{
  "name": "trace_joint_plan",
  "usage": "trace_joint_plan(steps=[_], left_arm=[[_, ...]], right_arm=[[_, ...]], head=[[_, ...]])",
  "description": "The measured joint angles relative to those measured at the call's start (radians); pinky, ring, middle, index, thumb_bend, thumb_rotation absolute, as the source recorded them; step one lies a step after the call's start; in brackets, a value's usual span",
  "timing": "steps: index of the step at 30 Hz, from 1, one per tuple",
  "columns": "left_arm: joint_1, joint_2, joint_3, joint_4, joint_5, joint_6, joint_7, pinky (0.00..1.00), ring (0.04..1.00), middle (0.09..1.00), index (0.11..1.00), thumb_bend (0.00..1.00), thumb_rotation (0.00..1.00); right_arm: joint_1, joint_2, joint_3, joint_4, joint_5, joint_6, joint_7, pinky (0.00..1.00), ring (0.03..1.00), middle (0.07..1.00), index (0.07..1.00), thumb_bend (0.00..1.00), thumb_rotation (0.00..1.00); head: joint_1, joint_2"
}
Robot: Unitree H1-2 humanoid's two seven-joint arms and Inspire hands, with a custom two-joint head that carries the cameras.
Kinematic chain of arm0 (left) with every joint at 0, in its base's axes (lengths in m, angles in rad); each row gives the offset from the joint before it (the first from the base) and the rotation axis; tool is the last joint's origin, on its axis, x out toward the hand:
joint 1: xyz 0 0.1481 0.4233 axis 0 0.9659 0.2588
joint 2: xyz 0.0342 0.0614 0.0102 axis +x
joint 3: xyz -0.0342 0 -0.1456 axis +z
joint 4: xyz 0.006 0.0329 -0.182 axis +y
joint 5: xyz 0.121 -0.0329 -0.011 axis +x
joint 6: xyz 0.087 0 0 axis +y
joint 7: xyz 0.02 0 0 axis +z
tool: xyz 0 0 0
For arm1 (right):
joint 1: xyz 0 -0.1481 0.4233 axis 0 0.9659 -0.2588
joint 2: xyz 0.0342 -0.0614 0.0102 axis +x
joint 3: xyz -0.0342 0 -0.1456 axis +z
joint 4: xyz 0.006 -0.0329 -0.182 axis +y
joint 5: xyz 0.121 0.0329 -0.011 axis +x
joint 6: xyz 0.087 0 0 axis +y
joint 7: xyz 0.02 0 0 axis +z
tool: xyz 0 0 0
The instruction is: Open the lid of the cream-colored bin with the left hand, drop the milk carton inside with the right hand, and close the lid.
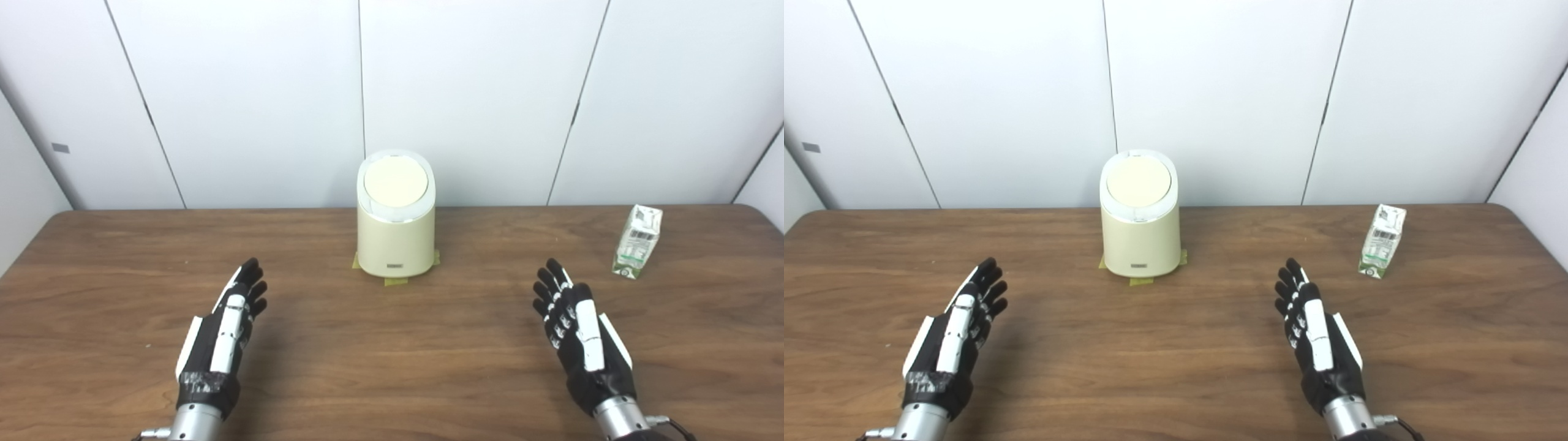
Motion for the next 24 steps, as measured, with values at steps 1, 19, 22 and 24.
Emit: trace_joint_plan(steps=[1, 19, 22, 24], left_arm=[[0.0, 0.0, 0.0, -0.002, 0.0, 0.003, 0.0, 0.95, 0.957, 0.967, 0.956, 0.35, 0.88], [0.0, 0.001, -0.003, 0.0, 0.007, 0.013, -0.001, 0.96, 0.964, 0.975, 0.97, 0.39, 0.82], [-0.001, 0.003, -0.009, 0.0, 0.019, 0.014, 0.0, 0.95, 0.955, 0.961, 0.966, 0.45, 0.69], [-0.003, 0.008, -0.015, 0.0, 0.041, 0.014, 0.0, 0.94, 0.95, 0.954, 0.962, 0.47, 0.64]], right_arm=[[0.0, -0.002, 0.0, 0.0, 0.001, 0.0, 0.001, 1.0, 0.986, 0.99, 0.995, 0.62, 1.0], [0.0, -0.008, -0.001, 0.0, 0.016, 0.0, 0.003, 0.99, 0.991, 0.991, 0.999, 0.63, 1.0], [-0.001, -0.008, -0.002, 0.0, 0.02, 0.0, 0.003, 0.98, 0.992, 0.993, 1.0, 0.63, 1.0], [-0.001, -0.009, -0.002, 0.0, 0.021, 0.001, 0.003, 0.98, 0.994, 0.994, 1.0, 0.62, 1.0]], head=[[0.002, 0.0], [-0.002, -0.008], [0.005, -0.015], [0.002, -0.02]])
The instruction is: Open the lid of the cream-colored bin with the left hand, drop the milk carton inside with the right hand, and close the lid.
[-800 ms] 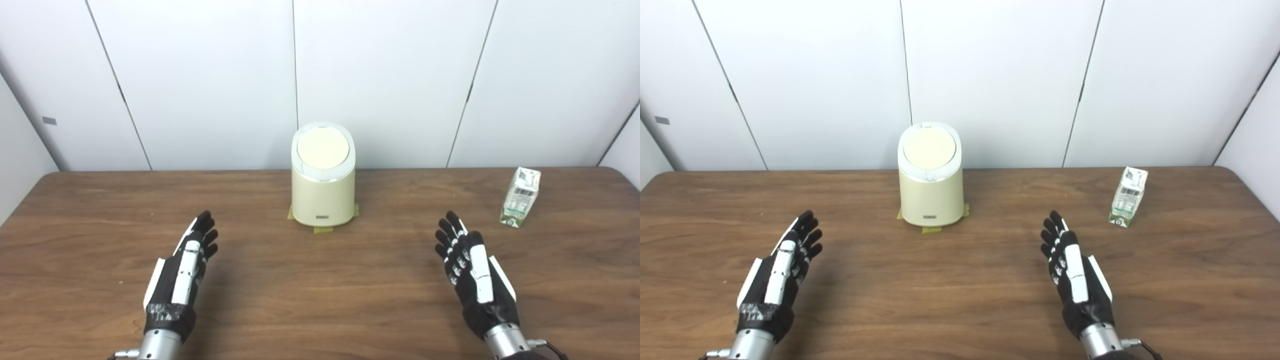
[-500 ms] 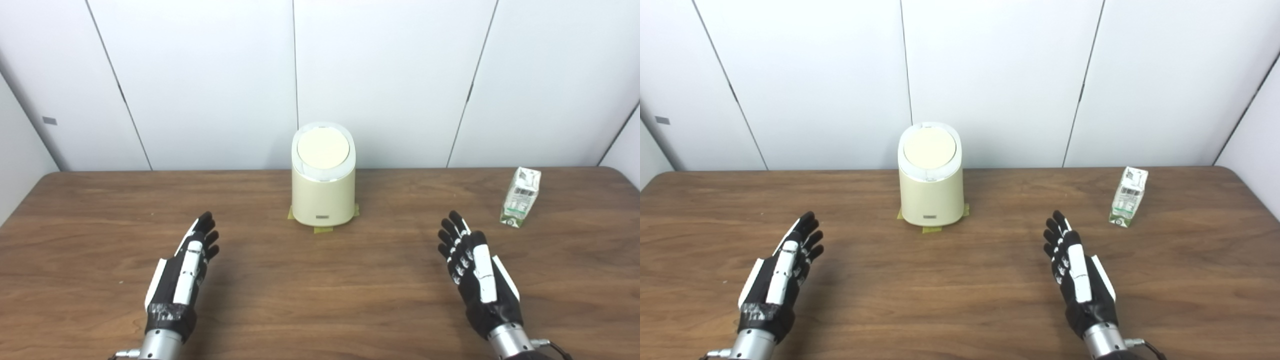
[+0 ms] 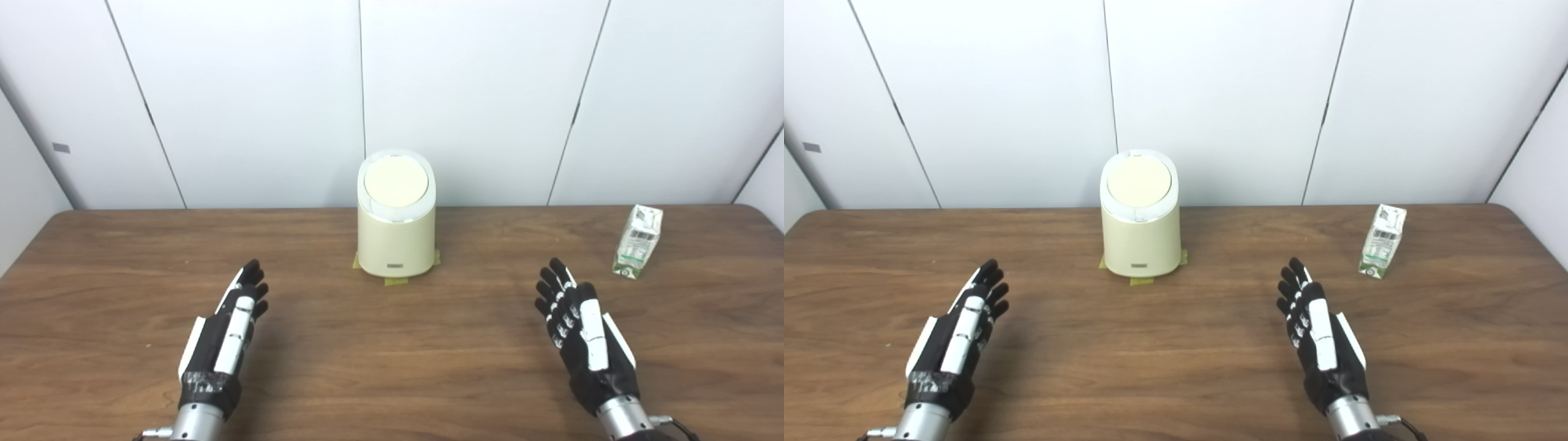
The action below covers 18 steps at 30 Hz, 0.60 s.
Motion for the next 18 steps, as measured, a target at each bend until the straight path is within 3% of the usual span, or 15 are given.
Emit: trace_joint_plan(steps=[3, 4, 7, 8, 11, 13, 18], left_arm=[[-0.018, 0.02, -0.015, -0.001, 0.033, 0.012, 0.0, 0.94, 0.955, 0.953, 0.963, 0.49, 0.56], [-0.034, 0.029, -0.016, -0.007, 0.042, 0.036, 0.0, 0.96, 0.946, 0.964, 0.985, 0.56, 0.51], [-0.129, 0.05, -0.019, -0.052, 0.057, 0.207, 0.001, 1.0, 0.962, 0.984, 0.999, 0.65, 0.47], [-0.168, 0.06, -0.022, -0.064, 0.061, 0.235, 0.001, 1.0, 0.971, 0.987, 1.0, 0.67, 0.45], [-0.29, 0.072, -0.026, -0.061, 0.082, 0.255, 0.003, 0.92, 0.968, 0.981, 1.0, 0.69, 0.33], [-0.382, 0.062, -0.027, -0.019, 0.087, 0.256, 0.005, 0.85, 0.933, 0.966, 1.0, 0.71, 0.3], [-0.555, 0.016, 0.003, 0.127, 0.164, 0.258, 0.002, 0.84, 0.912, 0.956, 1.0, 0.76, 0.22]], right_arm=[[0.0, -0.002, -0.001, 0.002, 0.002, 0.0, 0.0, 1.0, 0.99, 0.992, 0.997, 0.63, 1.0], [0.0, -0.002, -0.001, 0.003, 0.002, 0.0, 0.0, 0.99, 0.989, 0.991, 0.994, 0.63, 0.99], [-0.001, -0.003, -0.003, 0.015, 0.002, -0.001, 0.001, 0.96, 0.989, 0.99, 0.992, 0.63, 0.97], [-0.002, -0.002, -0.001, 0.018, 0.003, -0.001, 0.003, 0.96, 0.988, 0.99, 0.992, 0.63, 0.97], [-0.002, -0.003, -0.001, 0.028, 0.003, -0.002, 0.007, 0.95, 0.983, 0.989, 0.991, 0.62, 0.98], [-0.002, -0.004, -0.001, 0.033, 0.003, -0.002, 0.009, 0.95, 0.979, 0.988, 0.993, 0.62, 0.99], [0.001, -0.004, 0.001, 0.035, 0.002, -0.006, 0.02, 0.95, 0.971, 0.981, 0.993, 0.61, 1.0]], head=[[-0.005, -0.011], [-0.005, -0.011], [-0.008, -0.031], [-0.009, -0.034], [-0.015, -0.04], [-0.015, -0.044], [-0.012, -0.046]])
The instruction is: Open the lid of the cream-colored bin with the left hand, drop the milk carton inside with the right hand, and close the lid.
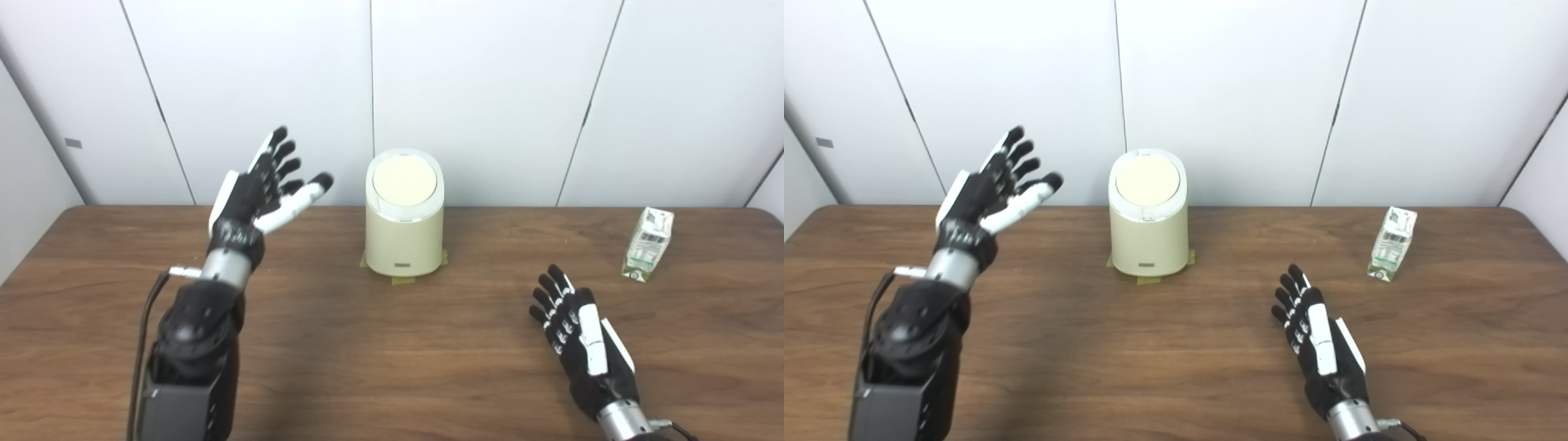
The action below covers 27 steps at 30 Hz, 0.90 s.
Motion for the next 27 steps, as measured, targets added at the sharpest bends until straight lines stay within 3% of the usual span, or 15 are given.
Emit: trace_joint_plan(steps=[2, 7, 8, 11, 13, 16, 20, 23, 27], left_arm=[[-0.057, -0.038, 0.047, 0.039, 0.075, 0.0, -0.035, 0.85, 0.931, 0.971, 1.0, 0.78, 0.17], [-0.229, -0.2, 0.27, 0.172, 0.392, 0.0, -0.199, 0.92, 0.972, 0.992, 0.999, 0.82, 0.01], [-0.264, -0.221, 0.291, 0.206, 0.471, 0.0, -0.229, 0.9, 0.963, 0.986, 0.997, 0.84, 0.02], [-0.344, -0.241, 0.296, 0.312, 0.667, 0.0, -0.327, 0.99, 0.995, 0.999, 1.0, 0.85, 0.0], [-0.378, -0.244, 0.287, 0.357, 0.746, 0.0, -0.36, 1.0, 0.999, 1.0, 0.997, 0.86, 0.0], [-0.407, -0.236, 0.244, 0.43, 0.817, 0.0, -0.354, 0.99, 1.0, 1.0, 0.994, 0.88, 0.0], [-0.439, -0.191, 0.125, 0.574, 0.886, 0.0, -0.312, 0.93, 0.976, 0.996, 0.97, 0.9, 0.0], [-0.448, -0.142, 0.004, 0.622, 0.908, 0.0, -0.303, 0.82, 0.924, 0.966, 0.947, 0.9, 0.0], [-0.46, -0.1, -0.094, 0.638, 0.909, 0.0, -0.299, 0.79, 0.917, 0.958, 0.942, 0.9, 0.0]], right_arm=[[0.002, 0.0, 0.0, 0.0, 0.0, 0.0, 0.001, 0.96, 0.97, 0.977, 0.991, 0.61, 1.0], [0.007, 0.0, 0.001, -0.001, 0.0, 0.004, 0.001, 0.96, 0.966, 0.968, 0.991, 0.6, 0.99], [0.007, 0.0, 0.0, -0.001, 0.0, 0.004, 0.001, 0.95, 0.965, 0.967, 0.989, 0.61, 0.98], [0.007, 0.0, 0.002, -0.002, 0.0, 0.004, 0.002, 0.96, 0.97, 0.969, 0.992, 0.62, 0.99], [0.007, 0.0, 0.005, -0.002, -0.001, 0.004, 0.003, 0.96, 0.975, 0.971, 0.995, 0.61, 0.99], [0.008, -0.001, 0.009, -0.003, -0.002, 0.004, 0.004, 0.96, 0.975, 0.968, 0.994, 0.61, 1.0], [0.01, 0.001, 0.015, -0.008, -0.006, 0.005, 0.003, 0.96, 0.971, 0.96, 0.992, 0.61, 1.0], [0.011, 0.003, 0.016, -0.011, -0.007, 0.006, 0.001, 0.96, 0.971, 0.958, 0.991, 0.62, 1.0], [0.011, 0.006, 0.02, -0.015, -0.015, 0.01, -0.001, 0.96, 0.97, 0.959, 0.99, 0.62, 1.0]], head=[[-0.003, -0.002], [-0.005, 0.002], [-0.003, 0.002], [-0.006, 0.0], [-0.009, 0.002], [-0.009, 0.0], [-0.015, 0.002], [-0.018, 0.002], [-0.02, 0.003]])
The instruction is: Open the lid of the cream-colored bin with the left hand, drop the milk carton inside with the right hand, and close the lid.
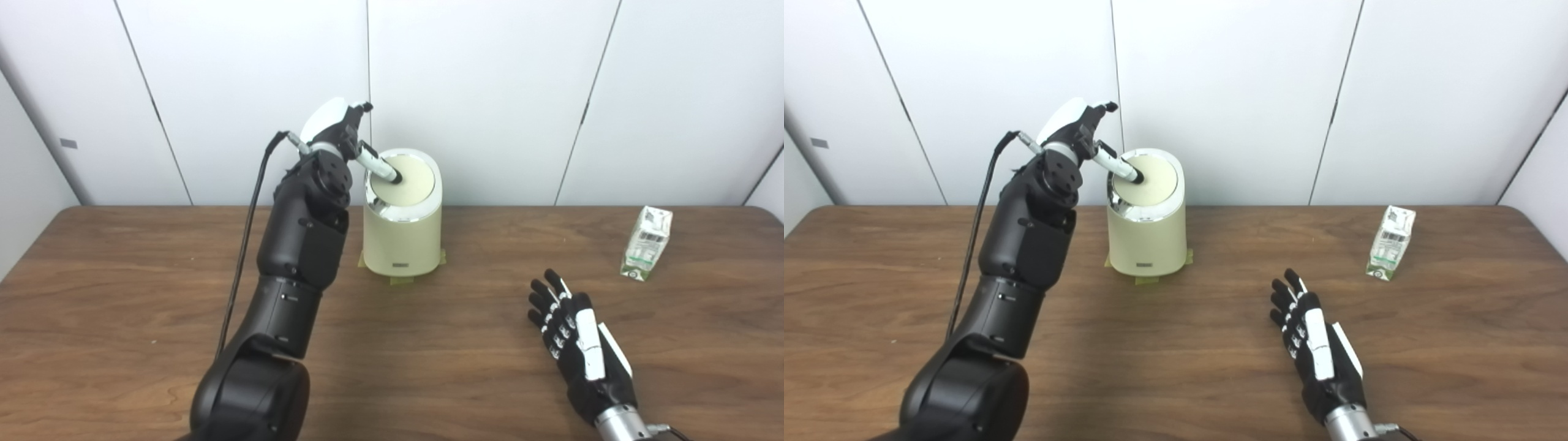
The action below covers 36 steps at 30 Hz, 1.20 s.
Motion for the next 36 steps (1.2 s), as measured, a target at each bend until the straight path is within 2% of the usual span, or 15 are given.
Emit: trace_joint_plan(steps=[4, 12, 17, 24, 27, 32, 35, 36], left_arm=[[0.0, 0.034, -0.106, 0.0, -0.004, -0.001, 0.028, 0.81, 0.92, 0.952, 0.925, 0.91, 0.0], [0.0, 0.075, -0.199, -0.002, -0.052, -0.003, 0.077, 0.96, 0.966, 0.958, 0.935, 0.89, 0.0], [0.0, 0.118, -0.283, -0.006, -0.052, -0.009, 0.081, 0.97, 0.971, 0.963, 0.947, 0.91, 0.0], [0.003, 0.16, -0.433, -0.004, 0.008, -0.03, 0.165, 1.0, 0.967, 0.966, 0.948, 0.99, 0.0], [0.004, 0.173, -0.49, -0.005, 0.043, -0.043, 0.193, 1.0, 0.979, 0.979, 0.946, 0.98, 0.0], [0.007, 0.18, -0.495, -0.039, 0.038, -0.035, 0.157, 1.0, 0.973, 0.967, 0.948, 0.97, 0.02], [0.011, 0.177, -0.428, -0.062, -0.01, -0.018, 0.108, 1.0, 0.985, 0.982, 0.955, 0.92, 0.03], [0.013, 0.173, -0.388, -0.069, -0.033, -0.016, 0.087, 0.96, 0.969, 0.967, 0.943, 0.88, 0.06]], right_arm=[[0.0, 0.002, 0.004, -0.003, -0.013, 0.001, -0.001, 0.95, 0.965, 0.955, 0.984, 0.62, 1.0], [0.002, 0.013, 0.009, -0.02, -0.025, 0.015, -0.002, 0.95, 0.971, 0.961, 0.986, 0.64, 0.99], [0.002, 0.015, 0.011, -0.02, -0.032, 0.016, -0.002, 0.94, 0.967, 0.959, 0.985, 0.64, 0.99], [0.004, 0.024, 0.012, -0.024, -0.046, 0.017, -0.003, 0.94, 0.971, 0.963, 0.986, 0.63, 1.0], [0.004, 0.028, 0.012, -0.03, -0.05, 0.019, -0.003, 0.95, 0.97, 0.962, 0.987, 0.64, 1.0], [0.006, 0.028, 0.008, -0.047, -0.051, 0.025, -0.005, 0.95, 0.972, 0.963, 0.986, 0.62, 1.0], [0.006, 0.028, -0.004, -0.055, -0.044, 0.03, -0.005, 0.95, 0.972, 0.965, 0.991, 0.62, 1.0], [0.006, 0.027, -0.008, -0.055, -0.043, 0.031, -0.005, 0.95, 0.973, 0.966, 0.995, 0.62, 1.0]], head=[[-0.005, 0.002], [-0.009, 0.005], [-0.011, 0.008], [-0.014, 0.009], [-0.02, 0.012], [-0.018, 0.018], [-0.017, 0.018], [-0.018, 0.02]])
